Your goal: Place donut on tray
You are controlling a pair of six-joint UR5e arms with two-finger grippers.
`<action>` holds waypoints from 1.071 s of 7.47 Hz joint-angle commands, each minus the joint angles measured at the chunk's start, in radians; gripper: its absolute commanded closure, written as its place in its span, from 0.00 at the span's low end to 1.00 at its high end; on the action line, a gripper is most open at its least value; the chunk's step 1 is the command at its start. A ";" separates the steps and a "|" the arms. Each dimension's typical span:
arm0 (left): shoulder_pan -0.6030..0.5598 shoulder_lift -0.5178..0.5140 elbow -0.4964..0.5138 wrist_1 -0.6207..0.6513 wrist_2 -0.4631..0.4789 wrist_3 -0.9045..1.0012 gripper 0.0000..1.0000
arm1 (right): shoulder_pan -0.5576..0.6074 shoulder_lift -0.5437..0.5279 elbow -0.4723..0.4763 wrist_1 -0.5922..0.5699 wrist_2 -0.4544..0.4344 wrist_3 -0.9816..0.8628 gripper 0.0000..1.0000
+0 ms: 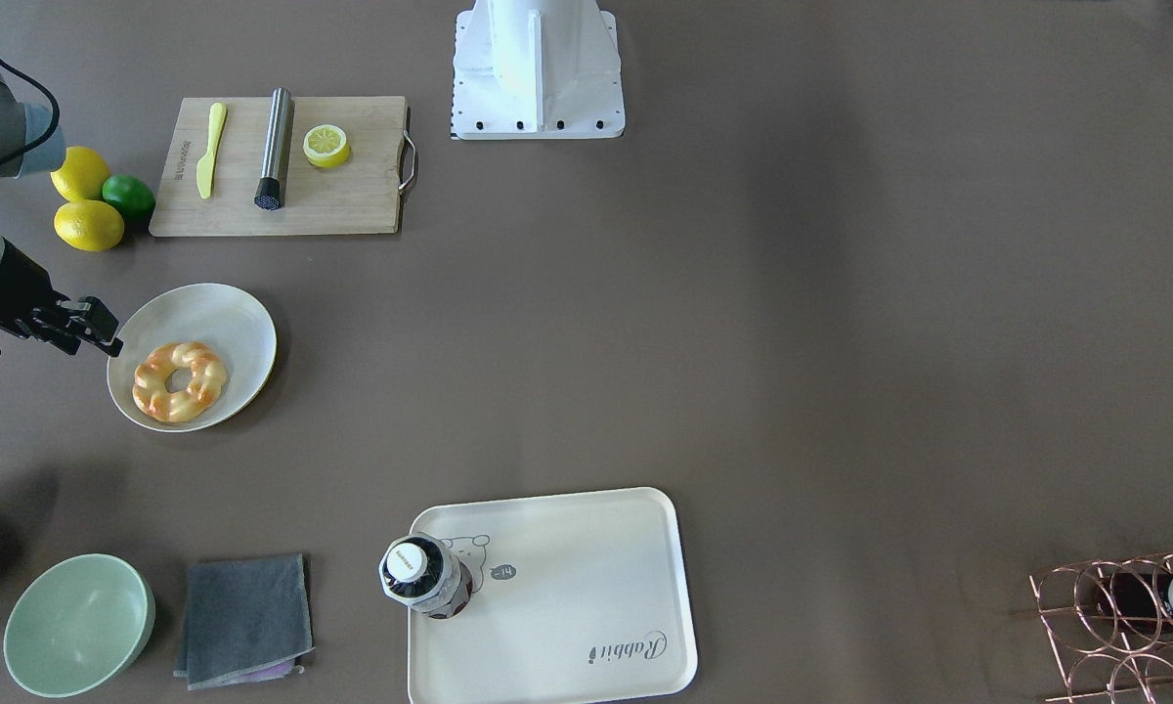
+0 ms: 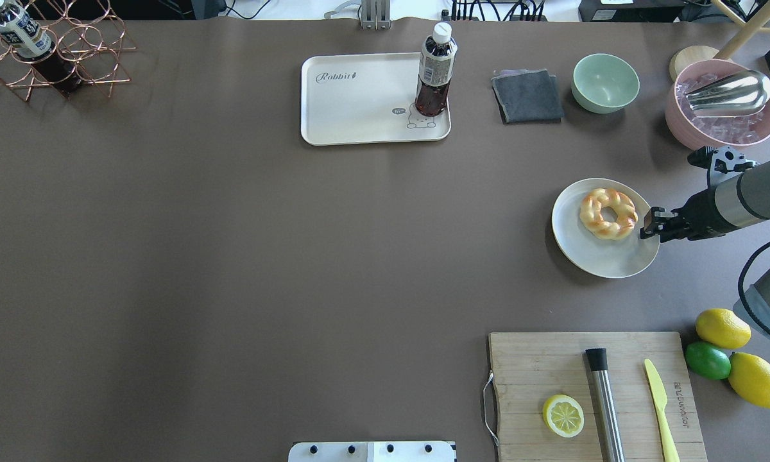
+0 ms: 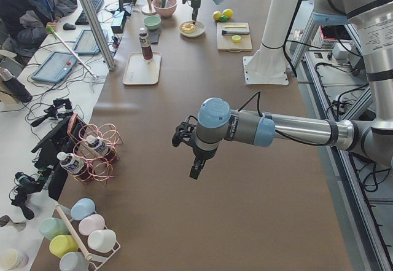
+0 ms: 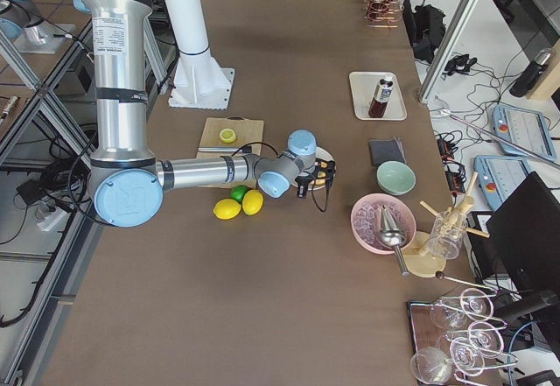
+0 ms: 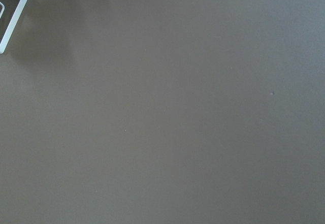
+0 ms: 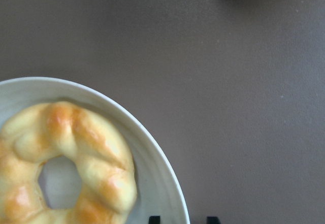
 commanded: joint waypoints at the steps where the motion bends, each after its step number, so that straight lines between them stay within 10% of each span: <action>1: 0.000 0.002 0.000 0.001 0.000 -0.001 0.03 | -0.004 0.003 0.009 0.005 0.000 0.011 1.00; 4: 0.079 -0.021 -0.019 -0.020 -0.001 -0.215 0.03 | -0.001 -0.002 0.096 0.000 0.023 0.014 1.00; 8: 0.472 -0.288 -0.059 -0.105 0.003 -0.908 0.03 | -0.035 0.043 0.213 -0.012 0.042 0.238 1.00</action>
